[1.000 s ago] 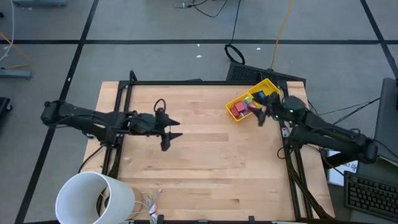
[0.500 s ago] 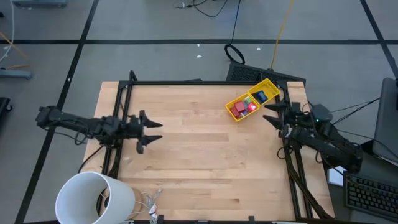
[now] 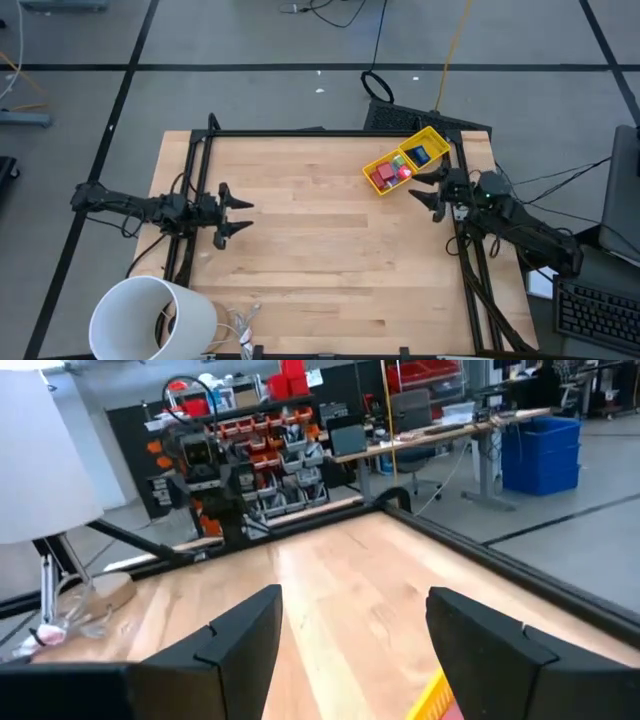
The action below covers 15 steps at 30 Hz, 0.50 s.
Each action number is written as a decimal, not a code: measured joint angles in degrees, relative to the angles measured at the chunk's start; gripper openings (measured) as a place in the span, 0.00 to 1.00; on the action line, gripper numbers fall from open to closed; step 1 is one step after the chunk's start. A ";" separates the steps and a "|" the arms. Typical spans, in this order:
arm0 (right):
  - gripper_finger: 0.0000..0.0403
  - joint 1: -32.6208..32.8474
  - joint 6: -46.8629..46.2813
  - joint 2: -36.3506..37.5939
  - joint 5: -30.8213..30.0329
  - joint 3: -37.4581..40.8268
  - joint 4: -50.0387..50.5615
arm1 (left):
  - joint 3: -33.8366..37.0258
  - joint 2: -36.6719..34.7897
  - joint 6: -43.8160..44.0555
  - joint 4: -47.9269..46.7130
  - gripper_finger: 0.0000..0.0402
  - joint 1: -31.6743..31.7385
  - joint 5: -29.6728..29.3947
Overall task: Pick & Place Office items
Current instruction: Return to Home Position
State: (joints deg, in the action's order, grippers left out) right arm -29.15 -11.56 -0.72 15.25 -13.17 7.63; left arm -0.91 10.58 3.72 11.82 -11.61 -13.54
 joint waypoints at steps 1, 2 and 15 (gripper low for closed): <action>0.59 0.00 -0.05 0.03 0.00 1.18 -1.42 | 0.17 -0.36 -0.26 -0.58 0.60 0.01 -0.02; 0.59 0.00 -0.06 0.03 0.00 2.30 -2.52 | 0.15 -0.49 -0.44 -1.02 0.60 0.01 -0.02; 0.58 5.34 1.46 -0.72 1.38 12.06 -15.57 | 0.06 -0.51 -1.80 -1.23 0.60 0.00 -0.50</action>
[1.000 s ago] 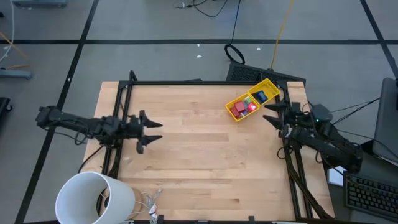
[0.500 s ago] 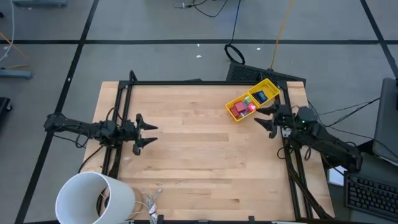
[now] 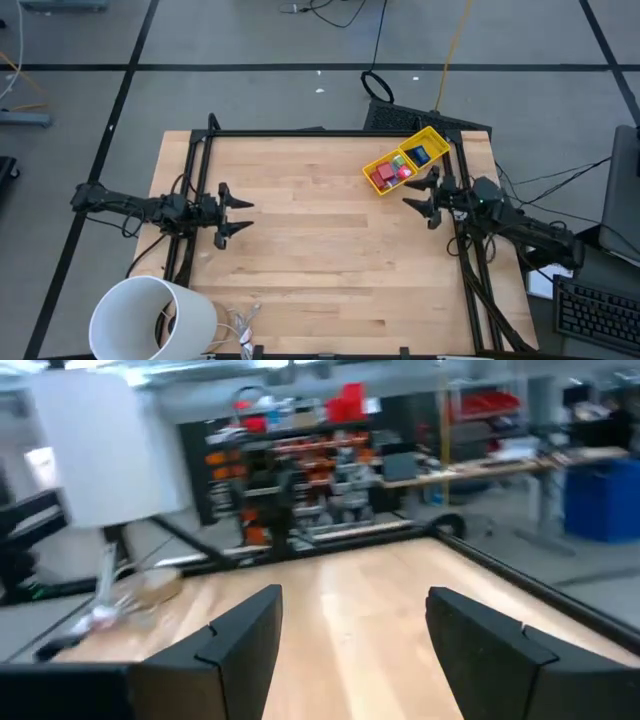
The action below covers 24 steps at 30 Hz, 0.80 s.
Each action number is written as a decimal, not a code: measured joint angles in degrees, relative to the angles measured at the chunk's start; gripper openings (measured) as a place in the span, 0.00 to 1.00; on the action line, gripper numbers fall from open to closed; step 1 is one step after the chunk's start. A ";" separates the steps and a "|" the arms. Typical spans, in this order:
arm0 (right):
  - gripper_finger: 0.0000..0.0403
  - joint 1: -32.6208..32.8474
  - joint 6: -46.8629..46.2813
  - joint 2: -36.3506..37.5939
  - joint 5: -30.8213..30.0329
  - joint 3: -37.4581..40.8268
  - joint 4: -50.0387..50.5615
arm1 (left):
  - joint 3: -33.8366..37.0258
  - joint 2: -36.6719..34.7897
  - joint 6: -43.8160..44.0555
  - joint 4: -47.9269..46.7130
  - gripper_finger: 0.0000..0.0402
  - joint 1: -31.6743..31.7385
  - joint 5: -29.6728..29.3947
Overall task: Pick & Place Office items
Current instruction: Return to Home Position
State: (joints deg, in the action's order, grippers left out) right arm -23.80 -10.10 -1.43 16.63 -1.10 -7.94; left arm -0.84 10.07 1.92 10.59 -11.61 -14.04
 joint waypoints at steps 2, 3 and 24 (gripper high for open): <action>0.59 3.11 2.38 -0.10 -1.68 0.04 0.70 | 0.00 0.01 -1.38 -0.01 0.60 0.02 -0.01; 0.59 4.85 3.78 -0.44 -4.41 0.04 1.56 | 0.00 0.02 -1.87 -0.02 0.60 0.01 0.00; 0.58 13.43 5.08 -0.98 -16.57 0.24 4.76 | -0.07 0.02 -1.69 -0.02 0.60 0.02 0.00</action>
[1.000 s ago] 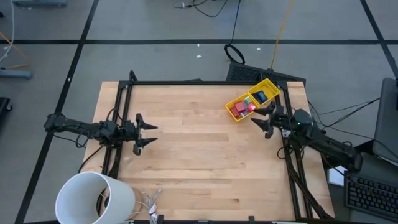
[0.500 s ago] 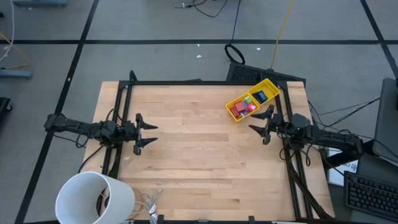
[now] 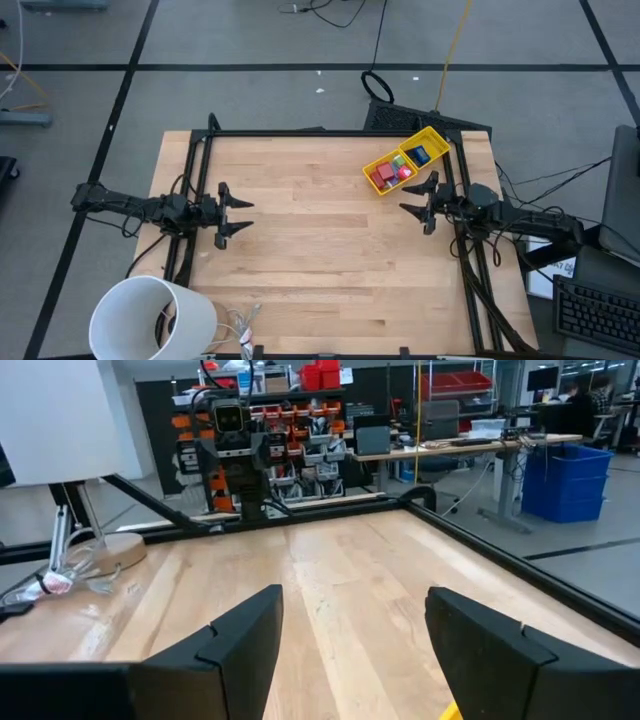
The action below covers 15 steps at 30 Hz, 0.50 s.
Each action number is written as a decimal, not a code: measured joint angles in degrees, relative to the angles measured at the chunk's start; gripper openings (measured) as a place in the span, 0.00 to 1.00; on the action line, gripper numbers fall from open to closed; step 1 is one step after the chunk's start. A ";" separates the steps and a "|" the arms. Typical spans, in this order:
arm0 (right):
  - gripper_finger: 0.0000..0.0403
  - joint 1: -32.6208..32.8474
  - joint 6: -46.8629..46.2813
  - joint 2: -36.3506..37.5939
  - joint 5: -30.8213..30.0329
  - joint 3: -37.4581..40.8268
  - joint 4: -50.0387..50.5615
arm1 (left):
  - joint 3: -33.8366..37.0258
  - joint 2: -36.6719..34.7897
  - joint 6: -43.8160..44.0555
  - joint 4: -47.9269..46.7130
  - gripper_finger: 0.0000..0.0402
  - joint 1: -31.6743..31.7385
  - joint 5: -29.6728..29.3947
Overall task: Pick & Place Office items
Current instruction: Return to Home Position
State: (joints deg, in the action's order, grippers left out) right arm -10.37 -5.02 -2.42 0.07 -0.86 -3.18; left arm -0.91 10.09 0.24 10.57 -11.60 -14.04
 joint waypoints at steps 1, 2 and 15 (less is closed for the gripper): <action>0.58 0.00 0.07 0.00 0.01 0.00 0.00 | 0.00 0.00 0.02 0.00 0.60 0.00 0.00; 0.58 0.00 0.09 0.00 0.00 0.00 0.01 | 0.00 0.00 0.00 0.00 0.60 -0.02 0.00; 0.58 -0.02 0.11 0.00 -0.01 0.02 0.00 | 0.00 0.00 -0.01 0.00 0.60 0.00 0.02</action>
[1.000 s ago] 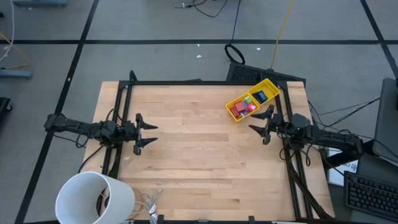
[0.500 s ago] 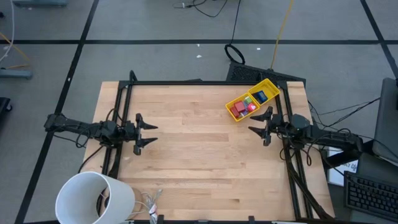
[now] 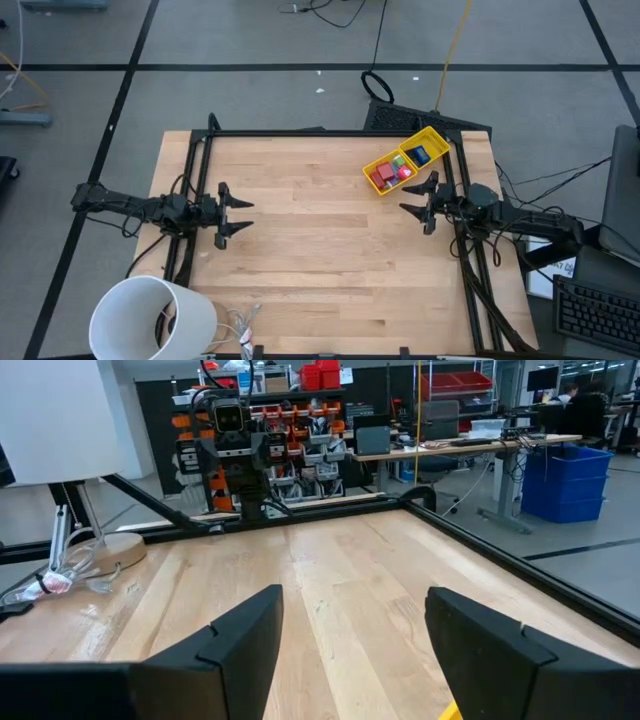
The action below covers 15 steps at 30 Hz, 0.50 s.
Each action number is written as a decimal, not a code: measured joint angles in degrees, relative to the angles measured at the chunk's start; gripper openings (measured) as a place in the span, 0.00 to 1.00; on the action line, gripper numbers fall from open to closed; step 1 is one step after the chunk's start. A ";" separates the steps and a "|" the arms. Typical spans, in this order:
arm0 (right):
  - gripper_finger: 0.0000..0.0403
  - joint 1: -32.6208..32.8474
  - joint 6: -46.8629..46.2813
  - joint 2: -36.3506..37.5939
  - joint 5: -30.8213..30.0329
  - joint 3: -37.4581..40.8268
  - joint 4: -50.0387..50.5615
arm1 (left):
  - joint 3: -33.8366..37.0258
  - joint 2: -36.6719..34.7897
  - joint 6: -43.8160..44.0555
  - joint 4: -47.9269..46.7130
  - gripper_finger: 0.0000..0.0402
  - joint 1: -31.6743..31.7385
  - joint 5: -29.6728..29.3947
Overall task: Pick & Place Office items
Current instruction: Return to Home Position
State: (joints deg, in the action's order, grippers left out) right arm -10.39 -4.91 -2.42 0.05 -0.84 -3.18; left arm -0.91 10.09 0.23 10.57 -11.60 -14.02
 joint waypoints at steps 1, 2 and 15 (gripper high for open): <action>0.58 0.00 0.00 0.00 0.00 0.00 0.00 | 0.00 0.00 0.00 0.00 0.60 0.00 -0.02; 0.58 0.00 0.00 0.00 0.00 0.00 0.02 | 0.00 0.00 0.00 0.00 0.60 -0.02 0.00; 0.58 0.00 0.00 0.00 0.00 0.04 0.02 | 0.00 0.00 0.00 0.00 0.60 0.00 -0.02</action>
State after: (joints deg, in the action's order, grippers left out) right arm -10.39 -4.91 -2.42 0.05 -0.80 -3.16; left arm -0.91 10.09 0.23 10.56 -11.60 -14.04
